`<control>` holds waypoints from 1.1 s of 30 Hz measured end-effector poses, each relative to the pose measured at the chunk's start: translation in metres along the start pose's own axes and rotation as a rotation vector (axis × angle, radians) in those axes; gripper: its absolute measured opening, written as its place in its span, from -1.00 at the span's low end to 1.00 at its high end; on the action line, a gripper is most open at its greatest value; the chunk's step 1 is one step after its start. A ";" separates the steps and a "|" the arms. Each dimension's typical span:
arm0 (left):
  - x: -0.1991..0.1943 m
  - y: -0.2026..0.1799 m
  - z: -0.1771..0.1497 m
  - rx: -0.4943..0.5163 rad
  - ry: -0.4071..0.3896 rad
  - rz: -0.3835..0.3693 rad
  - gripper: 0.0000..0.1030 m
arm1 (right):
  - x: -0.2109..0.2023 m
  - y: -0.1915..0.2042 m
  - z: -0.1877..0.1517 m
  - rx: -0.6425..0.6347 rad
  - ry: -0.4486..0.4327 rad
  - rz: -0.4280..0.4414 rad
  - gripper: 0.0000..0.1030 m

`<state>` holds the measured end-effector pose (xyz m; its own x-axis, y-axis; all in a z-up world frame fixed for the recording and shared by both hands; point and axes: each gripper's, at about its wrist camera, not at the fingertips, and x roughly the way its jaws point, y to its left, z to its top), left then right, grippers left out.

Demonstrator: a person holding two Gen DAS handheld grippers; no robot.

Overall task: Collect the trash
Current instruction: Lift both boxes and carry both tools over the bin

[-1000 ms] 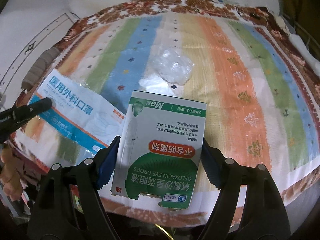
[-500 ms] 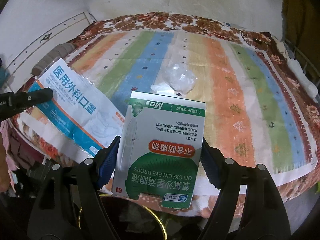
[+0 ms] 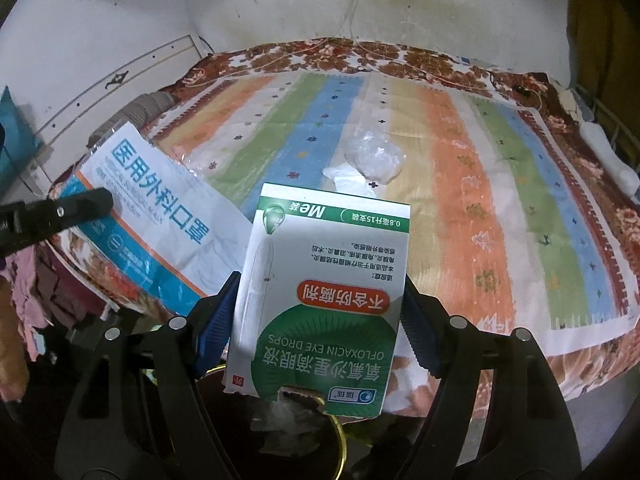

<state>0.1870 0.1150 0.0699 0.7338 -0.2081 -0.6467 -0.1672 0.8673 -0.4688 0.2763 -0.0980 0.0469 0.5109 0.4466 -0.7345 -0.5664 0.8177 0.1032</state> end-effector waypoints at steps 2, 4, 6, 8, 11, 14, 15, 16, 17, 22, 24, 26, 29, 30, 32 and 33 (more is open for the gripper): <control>-0.004 -0.003 -0.007 0.009 -0.002 -0.006 -1.00 | -0.004 0.002 -0.006 -0.002 -0.001 0.008 0.36; -0.007 -0.006 -0.013 0.016 -0.002 -0.013 -1.00 | -0.007 0.005 -0.012 -0.011 -0.002 0.009 0.36; -0.009 -0.008 -0.019 0.022 -0.004 -0.011 -1.00 | -0.010 0.009 -0.018 -0.025 -0.003 0.009 0.36; -0.012 -0.009 -0.024 0.022 -0.005 -0.010 -1.00 | -0.014 0.011 -0.024 -0.035 -0.006 0.010 0.36; -0.017 -0.007 -0.033 0.005 0.000 -0.019 -1.00 | -0.018 0.014 -0.031 -0.039 -0.004 0.019 0.36; -0.019 -0.003 -0.043 -0.017 0.018 -0.026 -1.00 | -0.022 0.016 -0.039 -0.043 0.001 0.033 0.36; -0.019 -0.002 -0.046 -0.022 0.025 -0.029 -1.00 | -0.024 0.017 -0.043 -0.045 0.002 0.039 0.36; -0.020 -0.002 -0.050 -0.025 0.030 -0.030 -1.00 | -0.025 0.018 -0.046 -0.045 0.003 0.044 0.36; -0.021 -0.002 -0.053 -0.024 0.029 -0.028 -1.00 | -0.027 0.019 -0.049 -0.045 0.004 0.050 0.36; -0.028 -0.004 -0.067 -0.016 0.031 -0.032 -1.00 | -0.030 0.024 -0.069 -0.039 0.025 0.078 0.36; -0.029 -0.005 -0.074 -0.011 0.041 -0.030 -1.00 | -0.031 0.024 -0.077 -0.039 0.035 0.083 0.36; -0.028 -0.006 -0.081 -0.003 0.051 -0.021 -1.00 | -0.030 0.026 -0.087 -0.042 0.050 0.084 0.36; -0.022 -0.008 -0.092 0.011 0.079 0.019 -1.00 | -0.028 0.028 -0.099 -0.043 0.076 0.088 0.36; -0.021 -0.009 -0.095 0.014 0.085 0.023 -1.00 | -0.026 0.029 -0.103 -0.043 0.088 0.092 0.36; -0.020 -0.010 -0.101 0.018 0.095 0.036 -1.00 | -0.025 0.031 -0.110 -0.043 0.103 0.095 0.36; -0.019 -0.010 -0.104 0.020 0.100 0.044 -1.00 | -0.024 0.032 -0.112 -0.044 0.106 0.095 0.36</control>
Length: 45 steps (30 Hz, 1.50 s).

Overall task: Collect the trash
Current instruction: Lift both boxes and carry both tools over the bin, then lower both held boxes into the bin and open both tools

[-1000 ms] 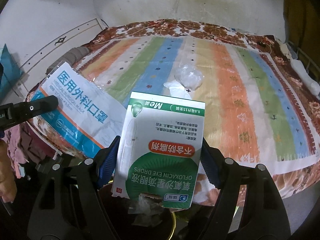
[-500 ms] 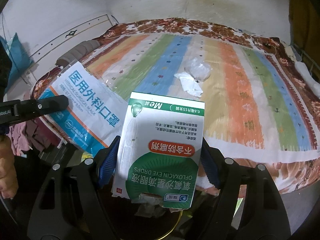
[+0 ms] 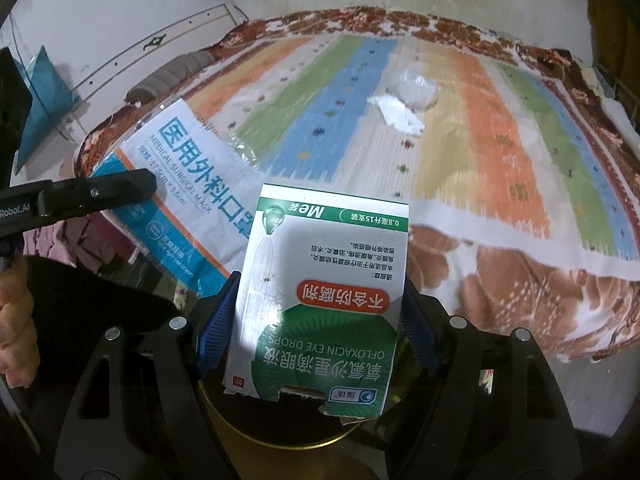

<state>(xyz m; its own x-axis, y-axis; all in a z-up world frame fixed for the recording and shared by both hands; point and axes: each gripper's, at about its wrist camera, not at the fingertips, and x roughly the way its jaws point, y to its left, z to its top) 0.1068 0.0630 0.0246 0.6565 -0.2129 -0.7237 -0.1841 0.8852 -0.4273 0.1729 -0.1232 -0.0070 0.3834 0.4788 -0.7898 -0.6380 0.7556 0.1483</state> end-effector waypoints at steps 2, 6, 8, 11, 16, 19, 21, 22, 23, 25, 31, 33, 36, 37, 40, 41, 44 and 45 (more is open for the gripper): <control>0.002 0.001 -0.004 -0.002 0.010 0.015 -1.00 | 0.002 0.002 -0.005 -0.001 0.011 0.000 0.36; 0.007 0.002 -0.013 -0.006 0.039 0.045 -1.00 | 0.009 0.005 -0.015 0.002 0.048 0.004 0.36; 0.011 0.003 -0.016 -0.013 0.054 0.063 -1.00 | 0.014 0.006 -0.021 0.007 0.072 0.007 0.36; 0.016 0.005 -0.021 -0.020 0.071 0.092 -1.00 | 0.020 0.008 -0.027 0.010 0.095 0.007 0.36; 0.024 0.009 -0.025 -0.031 0.100 0.141 -1.00 | 0.032 0.007 -0.031 0.027 0.142 0.001 0.36; 0.030 0.012 -0.025 -0.050 0.123 0.170 -1.00 | 0.038 0.004 -0.032 0.039 0.162 -0.003 0.36; 0.034 0.015 -0.025 -0.066 0.142 0.177 -1.00 | 0.042 0.002 -0.033 0.055 0.179 0.002 0.36; 0.036 0.016 -0.026 -0.072 0.151 0.179 -1.00 | 0.044 0.002 -0.033 0.061 0.185 0.003 0.36; 0.038 0.017 -0.026 -0.075 0.155 0.186 -1.00 | 0.046 0.001 -0.034 0.066 0.193 0.004 0.36; 0.042 0.019 -0.027 -0.086 0.170 0.201 -1.00 | 0.051 0.000 -0.035 0.076 0.210 0.006 0.36; 0.059 0.025 -0.029 -0.125 0.222 0.226 -1.00 | 0.071 -0.003 -0.037 0.096 0.268 -0.006 0.36; 0.067 0.028 -0.030 -0.148 0.247 0.222 -1.00 | 0.076 -0.004 -0.038 0.095 0.280 -0.013 0.37; 0.076 0.030 -0.034 -0.174 0.276 0.216 -1.00 | 0.085 -0.006 -0.040 0.101 0.302 -0.025 0.37; 0.080 0.031 -0.037 -0.181 0.288 0.218 -1.00 | 0.087 -0.007 -0.040 0.109 0.306 -0.025 0.37; 0.087 0.033 -0.040 -0.195 0.303 0.228 -1.00 | 0.092 -0.011 -0.041 0.126 0.320 -0.025 0.37; 0.088 0.034 -0.041 -0.199 0.305 0.228 -1.00 | 0.093 -0.011 -0.041 0.128 0.323 -0.026 0.37; 0.088 0.037 -0.039 -0.220 0.300 0.218 -0.74 | 0.095 -0.013 -0.042 0.140 0.326 -0.025 0.41; 0.087 0.038 -0.038 -0.234 0.294 0.209 -0.55 | 0.095 -0.014 -0.042 0.149 0.327 -0.020 0.48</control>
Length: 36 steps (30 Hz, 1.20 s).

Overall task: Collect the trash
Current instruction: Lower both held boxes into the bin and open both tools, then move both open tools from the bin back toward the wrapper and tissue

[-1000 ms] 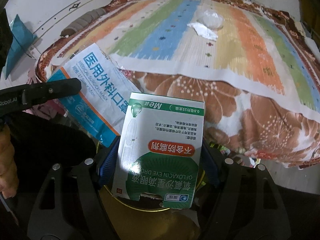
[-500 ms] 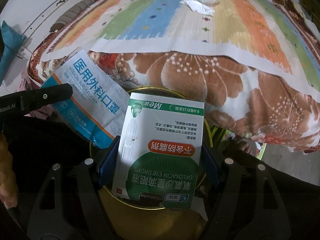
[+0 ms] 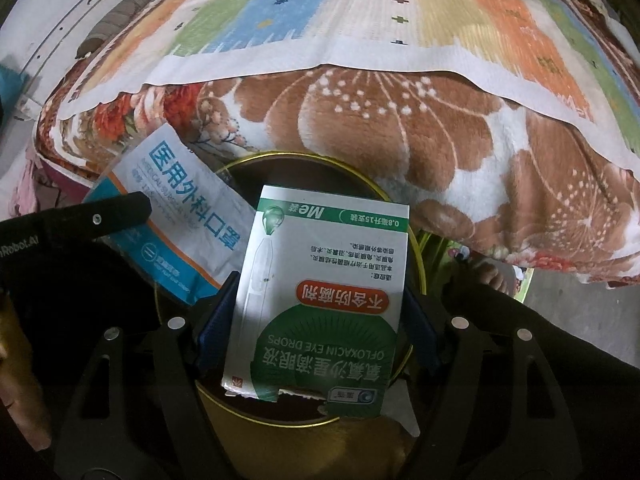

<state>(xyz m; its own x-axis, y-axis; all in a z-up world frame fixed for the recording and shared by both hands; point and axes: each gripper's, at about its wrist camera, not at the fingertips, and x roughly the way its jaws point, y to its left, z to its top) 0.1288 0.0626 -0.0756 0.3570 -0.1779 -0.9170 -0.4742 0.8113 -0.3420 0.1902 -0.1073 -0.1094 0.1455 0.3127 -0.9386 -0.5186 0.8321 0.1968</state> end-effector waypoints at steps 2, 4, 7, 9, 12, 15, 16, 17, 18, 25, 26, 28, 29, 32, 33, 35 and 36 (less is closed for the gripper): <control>-0.003 0.006 0.002 -0.033 -0.014 -0.010 -0.07 | -0.001 -0.001 0.000 0.008 -0.006 0.003 0.63; -0.007 0.009 0.004 -0.052 -0.027 -0.006 -0.05 | -0.003 -0.001 0.000 0.012 -0.016 0.008 0.65; -0.013 0.010 0.005 -0.059 -0.050 -0.016 0.00 | -0.007 -0.004 0.000 0.026 -0.027 0.013 0.66; -0.019 0.008 0.006 -0.047 -0.079 -0.004 0.07 | -0.012 -0.006 0.001 0.030 -0.045 0.011 0.66; -0.026 0.004 0.010 -0.028 -0.099 -0.019 0.23 | -0.023 -0.003 0.003 0.014 -0.086 -0.001 0.66; -0.031 0.002 0.017 -0.015 -0.103 -0.031 0.31 | -0.034 0.000 0.006 -0.003 -0.124 0.001 0.66; -0.032 0.001 0.020 -0.009 -0.108 -0.027 0.35 | -0.037 0.001 0.008 -0.008 -0.136 -0.003 0.66; -0.034 0.000 0.022 -0.006 -0.113 -0.026 0.38 | -0.040 0.001 0.010 -0.012 -0.147 -0.006 0.66; -0.037 0.000 0.027 -0.002 -0.117 -0.029 0.40 | -0.044 0.002 0.012 -0.016 -0.159 -0.005 0.66; -0.055 -0.003 0.054 0.006 -0.191 -0.030 0.72 | -0.065 0.004 0.033 -0.058 -0.233 -0.027 0.66; -0.056 -0.004 0.058 0.011 -0.196 -0.027 0.78 | -0.068 0.003 0.036 -0.053 -0.241 -0.022 0.66; -0.056 -0.005 0.066 0.012 -0.218 -0.019 0.87 | -0.072 -0.001 0.043 -0.040 -0.253 -0.003 0.71; -0.055 -0.006 0.070 0.016 -0.218 -0.014 0.88 | -0.076 -0.004 0.047 -0.032 -0.265 0.006 0.74; -0.051 -0.007 0.083 0.022 -0.201 -0.016 0.88 | -0.084 -0.011 0.059 -0.016 -0.298 0.006 0.80; -0.050 -0.007 0.086 0.020 -0.199 -0.017 0.88 | -0.085 -0.012 0.062 -0.012 -0.304 0.004 0.83; -0.049 -0.007 0.093 0.019 -0.196 -0.019 0.89 | -0.089 -0.018 0.073 0.003 -0.315 0.010 0.83; -0.048 -0.007 0.096 0.018 -0.198 -0.024 0.89 | -0.091 -0.019 0.075 0.006 -0.319 0.013 0.83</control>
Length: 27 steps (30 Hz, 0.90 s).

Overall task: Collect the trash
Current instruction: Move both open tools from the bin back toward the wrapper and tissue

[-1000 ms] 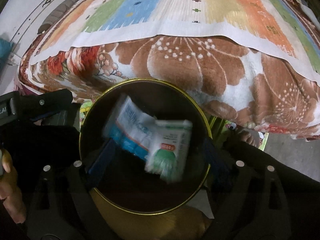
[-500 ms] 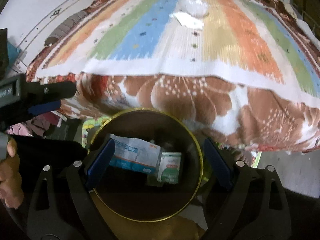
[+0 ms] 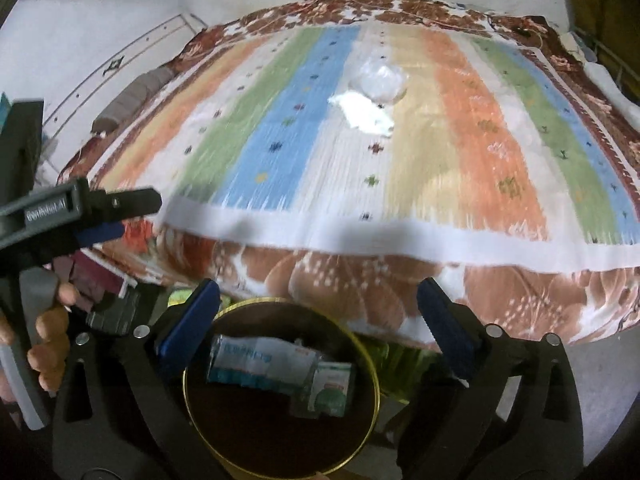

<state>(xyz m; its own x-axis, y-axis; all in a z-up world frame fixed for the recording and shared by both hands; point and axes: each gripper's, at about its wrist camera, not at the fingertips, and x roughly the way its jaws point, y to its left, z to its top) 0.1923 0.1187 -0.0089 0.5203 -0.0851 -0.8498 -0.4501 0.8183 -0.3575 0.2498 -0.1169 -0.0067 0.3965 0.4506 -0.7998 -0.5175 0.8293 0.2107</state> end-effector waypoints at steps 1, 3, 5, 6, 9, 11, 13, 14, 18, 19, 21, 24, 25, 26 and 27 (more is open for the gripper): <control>0.001 -0.001 0.003 0.001 -0.005 -0.005 0.89 | 0.000 -0.002 0.006 -0.001 -0.008 -0.001 0.83; 0.003 -0.005 0.010 0.015 -0.014 -0.008 0.89 | 0.000 -0.005 0.016 -0.006 -0.027 -0.014 0.83; 0.004 -0.008 0.016 0.027 -0.029 -0.003 0.89 | 0.000 -0.007 0.026 -0.008 -0.046 -0.026 0.83; 0.004 -0.009 0.019 0.032 -0.038 -0.001 0.89 | 0.001 -0.009 0.029 -0.008 -0.050 -0.028 0.83; 0.007 -0.014 0.030 0.055 -0.072 0.008 0.89 | 0.004 -0.012 0.045 -0.013 -0.069 -0.028 0.83; 0.010 -0.019 0.038 0.086 -0.093 0.023 0.89 | 0.005 -0.013 0.053 -0.015 -0.083 -0.027 0.83; 0.014 -0.022 0.045 0.105 -0.109 0.027 0.89 | 0.007 -0.014 0.060 -0.017 -0.097 -0.025 0.83; 0.018 -0.023 0.049 0.104 -0.106 -0.001 0.89 | 0.009 -0.014 0.064 -0.018 -0.103 -0.027 0.83; 0.029 -0.025 0.061 0.086 -0.078 -0.077 0.88 | 0.015 -0.020 0.078 -0.011 -0.128 -0.039 0.83; 0.030 -0.026 0.063 0.094 -0.080 -0.081 0.89 | 0.017 -0.022 0.082 -0.004 -0.135 -0.038 0.83; 0.033 -0.029 0.066 0.110 -0.098 -0.090 0.88 | 0.022 -0.025 0.089 0.005 -0.129 -0.021 0.83; 0.041 -0.034 0.071 0.124 -0.106 -0.104 0.88 | 0.032 -0.030 0.098 0.010 -0.121 -0.017 0.82; 0.044 -0.034 0.073 0.127 -0.107 -0.104 0.88 | 0.035 -0.031 0.103 0.002 -0.127 -0.023 0.82; 0.047 -0.034 0.075 0.132 -0.107 -0.104 0.88 | 0.037 -0.032 0.105 -0.004 -0.131 -0.028 0.82; 0.052 -0.034 0.077 0.136 -0.105 -0.102 0.88 | 0.040 -0.033 0.110 -0.014 -0.138 -0.034 0.82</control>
<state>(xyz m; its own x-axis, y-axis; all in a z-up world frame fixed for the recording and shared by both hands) 0.2906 0.1302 -0.0116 0.6345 -0.1177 -0.7639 -0.2927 0.8782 -0.3784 0.3658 -0.0897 0.0167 0.5141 0.4649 -0.7208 -0.5127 0.8403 0.1763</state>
